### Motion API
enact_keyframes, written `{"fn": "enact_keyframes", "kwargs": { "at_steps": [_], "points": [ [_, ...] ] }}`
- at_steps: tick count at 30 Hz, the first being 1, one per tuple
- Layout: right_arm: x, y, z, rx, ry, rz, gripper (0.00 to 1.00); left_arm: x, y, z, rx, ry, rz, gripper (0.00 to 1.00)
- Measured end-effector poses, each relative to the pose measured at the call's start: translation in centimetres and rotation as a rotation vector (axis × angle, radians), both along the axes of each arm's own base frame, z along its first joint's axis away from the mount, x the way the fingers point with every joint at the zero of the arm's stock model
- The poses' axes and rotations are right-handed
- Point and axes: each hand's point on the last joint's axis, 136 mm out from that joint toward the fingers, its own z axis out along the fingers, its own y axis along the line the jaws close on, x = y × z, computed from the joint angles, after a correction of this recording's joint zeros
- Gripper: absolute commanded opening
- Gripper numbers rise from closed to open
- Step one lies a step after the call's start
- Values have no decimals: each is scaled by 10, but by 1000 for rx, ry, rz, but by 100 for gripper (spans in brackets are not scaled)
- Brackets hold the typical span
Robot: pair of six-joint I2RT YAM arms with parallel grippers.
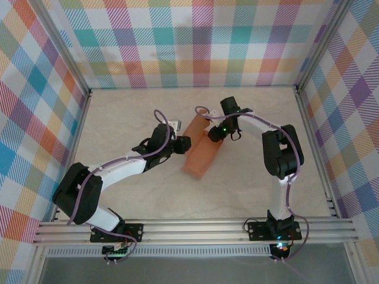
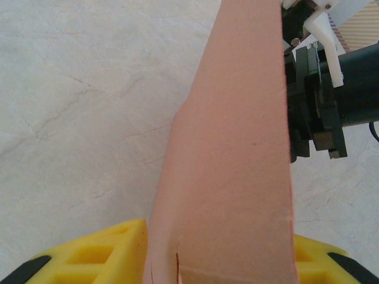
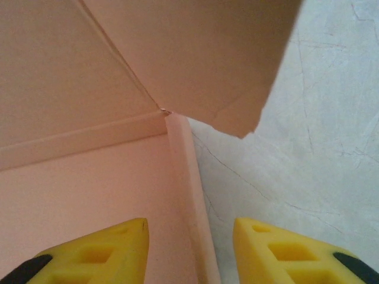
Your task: Fold the paper box
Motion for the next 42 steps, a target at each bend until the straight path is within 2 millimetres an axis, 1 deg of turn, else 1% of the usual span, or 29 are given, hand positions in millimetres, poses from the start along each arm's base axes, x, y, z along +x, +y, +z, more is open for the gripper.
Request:
{"fn": "enact_keyframes", "kwargs": {
  "at_steps": [1, 3, 5, 7, 11, 16, 18, 22, 26, 27, 28, 31, 34, 37, 40, 42],
  "points": [
    [0, -1, -2, -8, 0, 2, 37, 0, 0, -2, 1, 7, 3, 41],
    [0, -3, -4, -22, 0, 7, 32, -1, 0, -4, 0, 19, 4, 41],
    [0, -5, -6, -35, -3, 11, 31, 0, 1, -7, -6, 31, 10, 41],
    [1, -6, -7, -44, -7, 12, 24, 1, 3, -9, -13, 43, 15, 41],
    [2, -8, -7, -56, -15, 17, 15, 3, 5, -10, -21, 52, 22, 41],
    [2, -8, -7, -60, -20, 21, 12, 3, 5, -11, -28, 59, 22, 43],
    [2, -8, -7, -61, -20, 21, 8, 2, 4, -11, -30, 60, 18, 45],
    [3, -9, -7, -65, -24, 18, 8, 2, 4, -11, -32, 62, 14, 48],
    [9, -13, -7, -93, -55, -22, 6, 1, 3, -10, -33, 63, 11, 54],
    [12, -17, -7, -109, -69, -49, 7, 1, 3, -10, -33, 63, 10, 57],
    [14, -21, -7, -121, -79, -76, 6, 1, 4, -10, -31, 63, 12, 62],
    [16, -28, -5, -141, -93, -159, 4, 1, 8, -8, -31, 68, 21, 80],
    [13, -39, -4, -150, -85, -261, 4, 3, 14, -1, -38, 60, 40, 92],
    [9, -48, 3, -144, -67, -370, 3, 3, 21, 9, -43, 43, 54, 96],
    [6, -55, 10, -133, -46, -479, 1, 0, 32, 17, -50, 16, 78, 97],
    [3, -59, 11, -125, -25, -541, 0, -5, 41, 15, -48, 13, 101, 96]
  ]
}}
